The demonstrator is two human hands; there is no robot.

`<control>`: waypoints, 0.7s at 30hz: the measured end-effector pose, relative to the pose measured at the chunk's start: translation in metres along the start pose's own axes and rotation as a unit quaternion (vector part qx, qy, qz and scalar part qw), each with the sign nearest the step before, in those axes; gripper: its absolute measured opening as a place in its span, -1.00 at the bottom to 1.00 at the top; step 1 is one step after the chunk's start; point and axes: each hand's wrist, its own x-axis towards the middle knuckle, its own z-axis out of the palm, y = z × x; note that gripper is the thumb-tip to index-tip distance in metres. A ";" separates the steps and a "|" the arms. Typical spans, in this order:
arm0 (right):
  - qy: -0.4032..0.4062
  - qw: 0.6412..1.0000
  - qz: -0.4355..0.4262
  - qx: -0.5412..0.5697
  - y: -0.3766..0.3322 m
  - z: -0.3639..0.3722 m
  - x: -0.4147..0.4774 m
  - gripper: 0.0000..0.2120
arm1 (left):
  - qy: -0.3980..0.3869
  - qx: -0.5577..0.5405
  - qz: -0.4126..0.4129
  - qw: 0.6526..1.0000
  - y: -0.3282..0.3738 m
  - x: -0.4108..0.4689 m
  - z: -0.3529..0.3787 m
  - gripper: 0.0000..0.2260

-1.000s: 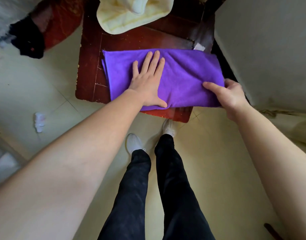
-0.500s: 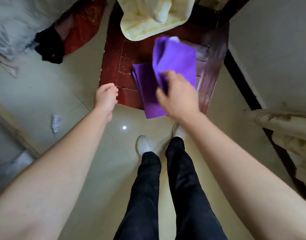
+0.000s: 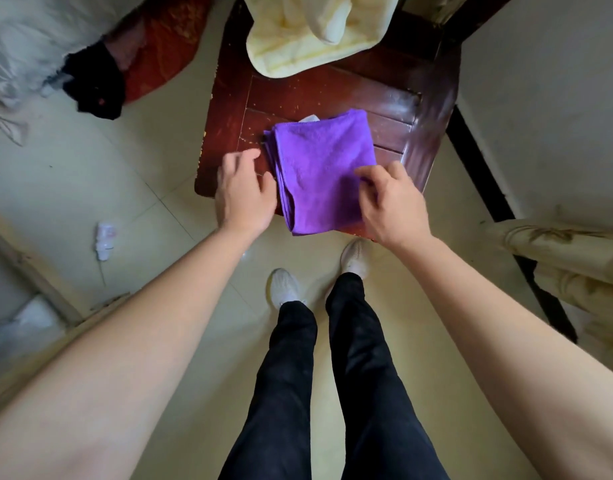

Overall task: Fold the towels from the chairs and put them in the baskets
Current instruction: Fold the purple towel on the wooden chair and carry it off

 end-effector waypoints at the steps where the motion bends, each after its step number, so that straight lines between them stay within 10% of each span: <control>1: 0.018 0.999 -0.023 -0.017 0.004 0.000 0.002 -0.70 | 0.012 0.034 0.065 0.997 0.006 -0.002 0.001 -0.63; 9: -0.107 0.982 -0.016 -0.153 0.023 0.016 0.018 -0.38 | -0.208 0.308 0.219 0.902 0.034 0.056 0.004 -0.37; 14: -0.102 0.977 -0.060 -0.179 0.020 0.003 0.021 -0.15 | -0.142 0.243 0.156 0.947 0.029 0.046 -0.010 -0.21; 18: -0.117 0.940 -0.208 -0.243 0.023 -0.015 0.043 0.11 | -0.142 0.268 0.318 0.898 0.024 0.020 -0.011 -0.08; 21: -0.192 0.905 -0.231 -0.300 0.025 -0.018 0.063 0.23 | -0.208 0.322 0.261 0.886 0.010 0.013 0.004 0.12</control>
